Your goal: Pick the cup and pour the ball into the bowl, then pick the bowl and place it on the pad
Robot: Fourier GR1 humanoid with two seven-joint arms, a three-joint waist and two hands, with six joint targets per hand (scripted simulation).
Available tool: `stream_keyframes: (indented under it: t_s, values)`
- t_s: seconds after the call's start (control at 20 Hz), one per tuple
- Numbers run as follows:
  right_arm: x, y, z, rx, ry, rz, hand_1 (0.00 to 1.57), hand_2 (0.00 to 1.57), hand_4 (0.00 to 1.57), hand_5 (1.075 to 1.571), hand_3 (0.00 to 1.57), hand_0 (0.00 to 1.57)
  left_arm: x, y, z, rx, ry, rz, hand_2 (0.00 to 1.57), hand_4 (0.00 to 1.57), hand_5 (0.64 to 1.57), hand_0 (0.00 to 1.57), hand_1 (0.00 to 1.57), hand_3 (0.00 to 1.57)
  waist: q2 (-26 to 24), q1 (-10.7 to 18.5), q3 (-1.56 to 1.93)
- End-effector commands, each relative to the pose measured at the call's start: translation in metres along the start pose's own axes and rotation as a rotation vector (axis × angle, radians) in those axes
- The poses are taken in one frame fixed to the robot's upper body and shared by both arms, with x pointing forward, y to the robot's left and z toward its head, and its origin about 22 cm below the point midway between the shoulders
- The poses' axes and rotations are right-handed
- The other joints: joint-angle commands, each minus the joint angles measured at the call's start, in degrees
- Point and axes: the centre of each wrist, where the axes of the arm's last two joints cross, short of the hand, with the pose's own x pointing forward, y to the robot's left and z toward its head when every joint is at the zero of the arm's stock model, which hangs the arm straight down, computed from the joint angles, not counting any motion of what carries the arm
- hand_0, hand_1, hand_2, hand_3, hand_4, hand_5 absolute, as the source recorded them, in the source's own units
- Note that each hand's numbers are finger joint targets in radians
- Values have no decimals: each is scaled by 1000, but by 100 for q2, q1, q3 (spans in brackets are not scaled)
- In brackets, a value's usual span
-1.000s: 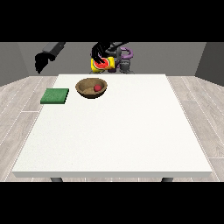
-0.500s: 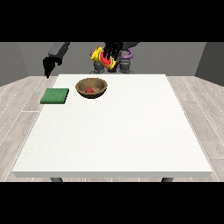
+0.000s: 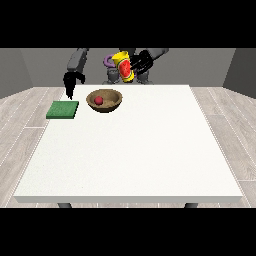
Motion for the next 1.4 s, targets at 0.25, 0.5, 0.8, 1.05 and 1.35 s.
stream_keyframes:
  t_s: [0.25, 0.5, 0.8, 1.05, 1.35]
  values:
    - [4, 48, -4, 40, 81, 21, 0, 0, 0, 1570, 0, 0, -93, 20, 49, -139, 194, 315, 0, 0, 733, 0, 0, 0, -99, -246, 28]
    - [-22, 59, 11, -53, 60, 0, 0, 0, 0, 1571, 0, 0, -89, 23, 40, -194, 144, 342, 0, 0, 732, 0, 0, 0, 104, 166, 35]
    - [-32, 24, 20, -98, 70, -5, 0, 0, 0, 1571, 0, 0, -78, 19, 36, -193, 114, 354, 0, 0, 743, 0, 0, 0, 220, 299, 36]
    - [-53, 29, 26, -89, 23, -29, 0, 0, 0, 1571, 0, 0, -87, 40, 20, -162, 30, 350, 0, 0, 752, 0, 0, 0, 595, 391, 37]
    - [-81, 20, 41, -261, 145, -126, 1349, 1174, 596, 1542, 0, 1349, -67, 54, 12, -213, -86, 368, 0, 0, 753, 0, 0, 0, 1135, 889, 40]
